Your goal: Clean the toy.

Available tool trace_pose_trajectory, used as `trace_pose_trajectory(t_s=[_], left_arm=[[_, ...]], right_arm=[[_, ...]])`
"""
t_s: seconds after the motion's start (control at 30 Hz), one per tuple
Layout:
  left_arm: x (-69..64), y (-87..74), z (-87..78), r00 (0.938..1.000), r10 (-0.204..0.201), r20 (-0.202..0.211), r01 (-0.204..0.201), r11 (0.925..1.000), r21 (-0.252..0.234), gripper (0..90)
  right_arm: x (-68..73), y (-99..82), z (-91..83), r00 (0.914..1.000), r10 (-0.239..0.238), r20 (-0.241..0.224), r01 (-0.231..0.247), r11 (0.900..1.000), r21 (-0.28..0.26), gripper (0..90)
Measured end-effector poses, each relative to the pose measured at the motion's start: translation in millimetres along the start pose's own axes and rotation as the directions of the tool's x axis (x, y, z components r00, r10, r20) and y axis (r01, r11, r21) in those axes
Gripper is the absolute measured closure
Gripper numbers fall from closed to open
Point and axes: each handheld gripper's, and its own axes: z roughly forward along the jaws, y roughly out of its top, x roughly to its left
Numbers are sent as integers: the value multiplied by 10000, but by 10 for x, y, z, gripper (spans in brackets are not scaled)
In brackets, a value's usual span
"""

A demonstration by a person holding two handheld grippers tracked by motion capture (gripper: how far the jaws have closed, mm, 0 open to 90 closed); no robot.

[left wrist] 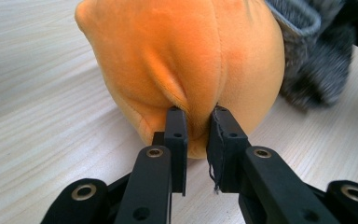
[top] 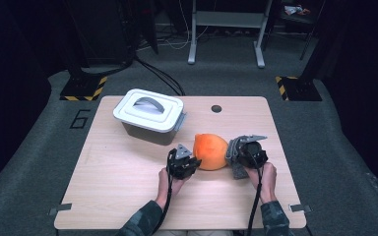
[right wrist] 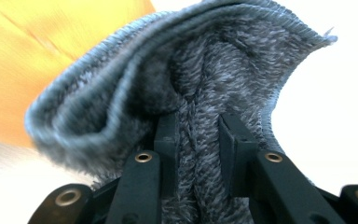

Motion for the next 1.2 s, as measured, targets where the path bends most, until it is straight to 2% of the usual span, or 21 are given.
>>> trace_pose_trajectory(t_s=[0.1,0.23,0.4,0.47,0.57,0.67,0.8,0.9,1.03,1.17,1.2], left_arm=[[-12,1,3,10000,23,-16,-23,10000,-38,782],[-15,4,3,10000,59,-22,-59,10000,-22,782],[-19,6,3,9999,100,-43,-100,9999,-9,782],[-8,3,4,10000,69,-47,-69,10000,51,782],[11,-8,1,10000,17,-40,-17,10000,64,782],[4,-10,5,10000,38,-11,-38,10000,47,782],[1,-11,11,10000,16,27,-16,10000,27,782],[0,-9,13,10000,40,17,-40,10000,10,782],[0,-10,13,10000,24,28,-24,10000,24,782],[4,-12,14,10000,15,44,-15,10000,13,782],[5,-13,14,10000,15,46,-15,10000,13,782]], right_arm=[[60,97,-182,9998,-146,-100,141,9984,-549,712],[278,247,-314,9962,-769,-400,729,9931,-923,710],[575,370,-245,9859,-1512,-713,1447,9854,-894,707],[672,403,-198,9803,-1917,-468,1870,9783,-891,705],[761,429,-177,9746,-2235,-163,2218,9723,-736,704],[774,414,-150,9707,-2400,77,2399,9685,-672,705],[722,384,-144,9762,-2170,13,2166,9741,-645,705],[691,374,-148,9758,-2186,-10,2182,9741,-600,706],[647,345,-139,9806,-1958,51,1957,9785,-659,706],[567,295,-139,9856,-1690,40,1690,9847,-416,706],[541,280,-125,9853,-1705,101,1708,9839,-531,706]])
